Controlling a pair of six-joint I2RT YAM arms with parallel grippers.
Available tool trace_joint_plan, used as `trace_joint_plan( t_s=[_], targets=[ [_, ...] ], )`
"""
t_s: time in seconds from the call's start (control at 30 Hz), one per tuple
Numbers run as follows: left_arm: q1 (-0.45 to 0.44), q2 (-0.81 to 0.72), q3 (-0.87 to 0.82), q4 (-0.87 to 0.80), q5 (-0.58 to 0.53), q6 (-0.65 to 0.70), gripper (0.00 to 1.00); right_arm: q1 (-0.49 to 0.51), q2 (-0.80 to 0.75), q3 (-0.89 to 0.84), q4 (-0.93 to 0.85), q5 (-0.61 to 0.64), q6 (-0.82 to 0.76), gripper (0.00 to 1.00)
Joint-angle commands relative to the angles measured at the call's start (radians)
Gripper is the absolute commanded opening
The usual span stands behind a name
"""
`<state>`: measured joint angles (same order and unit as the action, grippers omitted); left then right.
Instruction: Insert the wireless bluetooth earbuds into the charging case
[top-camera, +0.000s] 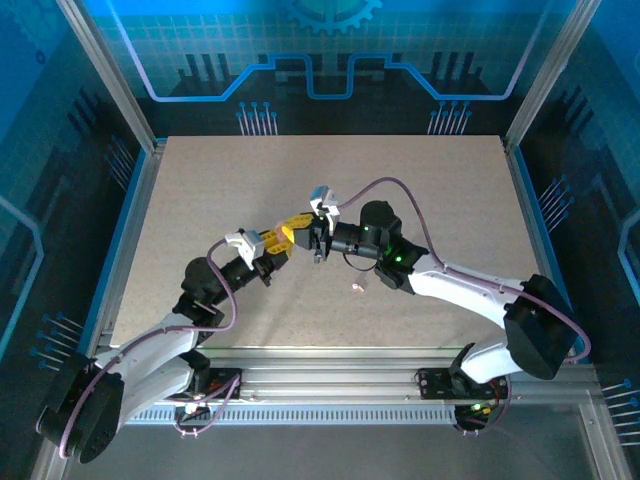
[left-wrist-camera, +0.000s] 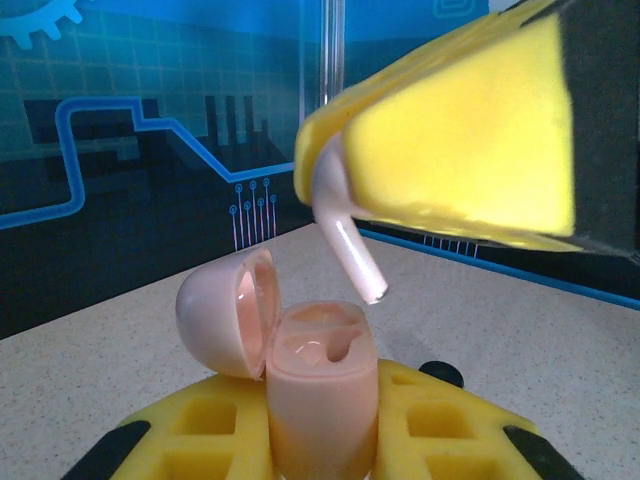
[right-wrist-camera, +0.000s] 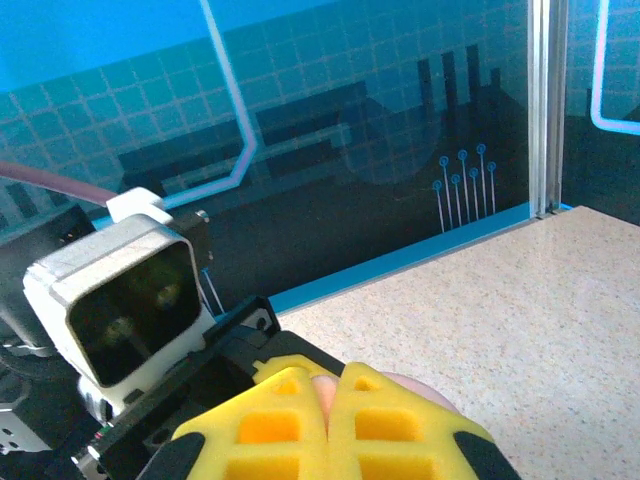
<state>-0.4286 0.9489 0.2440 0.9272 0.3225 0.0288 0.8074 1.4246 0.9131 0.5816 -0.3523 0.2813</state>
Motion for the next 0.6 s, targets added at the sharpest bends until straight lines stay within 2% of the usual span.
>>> trace_joint_plan(
  t_s=[0.0, 0.57],
  targets=[
    [-0.005, -0.011, -0.016, 0.056, 0.001, 0.015, 0.14, 0.017, -0.018, -0.008, 0.054, -0.009, 0.017, 0.04],
    [-0.006, -0.047, -0.016, 0.044, -0.002, -0.001, 0.14, 0.018, 0.053, -0.017, 0.112, 0.016, 0.032, 0.04]
  ],
)
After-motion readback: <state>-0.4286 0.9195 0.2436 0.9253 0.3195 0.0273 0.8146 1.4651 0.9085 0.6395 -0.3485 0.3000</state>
